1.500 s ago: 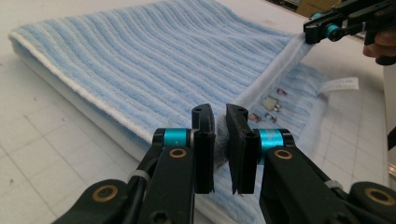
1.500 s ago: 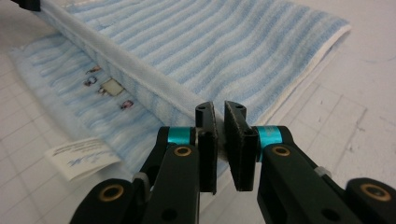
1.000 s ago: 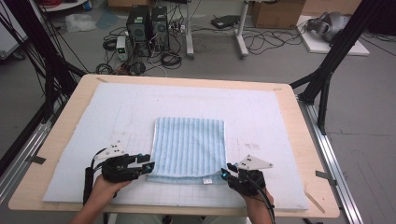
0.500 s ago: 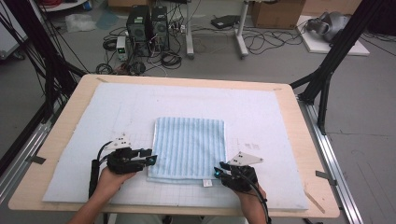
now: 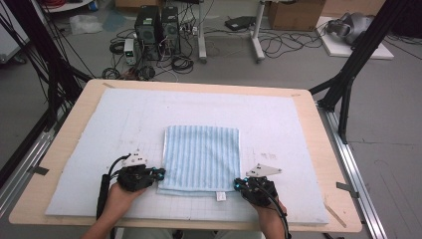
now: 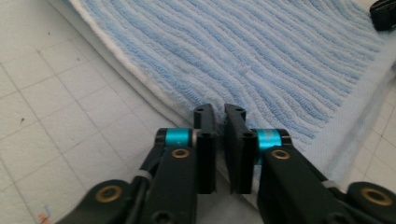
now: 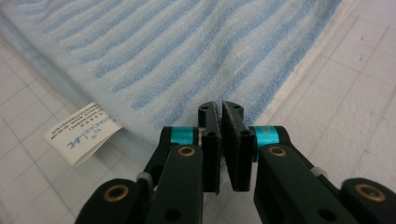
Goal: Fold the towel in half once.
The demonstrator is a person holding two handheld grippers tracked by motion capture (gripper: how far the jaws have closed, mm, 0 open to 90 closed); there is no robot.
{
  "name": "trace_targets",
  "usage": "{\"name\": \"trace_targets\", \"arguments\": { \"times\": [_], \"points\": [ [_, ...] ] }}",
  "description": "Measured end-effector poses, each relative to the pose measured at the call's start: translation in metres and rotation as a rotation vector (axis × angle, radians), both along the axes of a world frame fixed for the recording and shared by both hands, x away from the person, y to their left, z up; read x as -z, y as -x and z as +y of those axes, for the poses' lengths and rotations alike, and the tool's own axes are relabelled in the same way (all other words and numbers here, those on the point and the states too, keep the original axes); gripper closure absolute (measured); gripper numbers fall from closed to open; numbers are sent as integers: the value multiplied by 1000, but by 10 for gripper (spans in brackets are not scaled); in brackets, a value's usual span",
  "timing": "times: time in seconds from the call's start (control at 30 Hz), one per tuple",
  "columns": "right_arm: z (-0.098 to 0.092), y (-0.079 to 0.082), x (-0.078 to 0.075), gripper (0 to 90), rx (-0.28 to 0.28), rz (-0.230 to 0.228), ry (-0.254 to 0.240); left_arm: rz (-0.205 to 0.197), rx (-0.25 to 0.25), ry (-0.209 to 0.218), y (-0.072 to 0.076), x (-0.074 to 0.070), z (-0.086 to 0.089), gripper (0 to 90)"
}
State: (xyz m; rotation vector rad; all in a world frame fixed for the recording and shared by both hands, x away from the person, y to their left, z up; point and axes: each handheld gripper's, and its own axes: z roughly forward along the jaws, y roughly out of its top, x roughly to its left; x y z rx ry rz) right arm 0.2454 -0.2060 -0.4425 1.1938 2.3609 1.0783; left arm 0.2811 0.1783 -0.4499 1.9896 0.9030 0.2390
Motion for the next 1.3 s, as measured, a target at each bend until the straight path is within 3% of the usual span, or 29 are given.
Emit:
{"name": "trace_targets", "arguments": {
  "times": [0.23,0.33,0.5,0.6,0.7,0.8,0.87,0.97,1.03,1.1,1.17,1.3],
  "points": [
    [0,4,-12,871,12,-58,-6,-48,-6,56,3,-13,6,865],
    [2,5,-11,872,13,-57,11,-58,2,63,5,-14,7,866],
    [2,11,-20,872,12,-86,10,-60,18,112,10,-20,13,866],
    [1,14,-22,872,9,-89,18,-44,21,134,13,-21,16,866],
    [1,16,-22,871,1,-74,23,-22,29,118,16,-18,15,866],
    [3,19,-17,869,-8,-53,46,26,33,100,17,-9,14,866],
    [3,19,-15,841,-3,-48,63,32,13,88,15,-8,14,855],
    [1,17,-13,765,20,-42,39,-21,-36,85,13,-13,16,668],
    [-1,15,-15,734,35,-66,3,-48,-57,114,8,-17,19,646],
    [-1,11,-17,745,31,-87,-38,-51,-68,129,1,-19,21,627],
    [4,4,-14,767,-1,-76,-54,-50,-60,147,-7,-20,20,627],
    [13,-6,-1,764,-42,-26,25,-28,-60,150,-23,-17,16,626]
  ]
}}
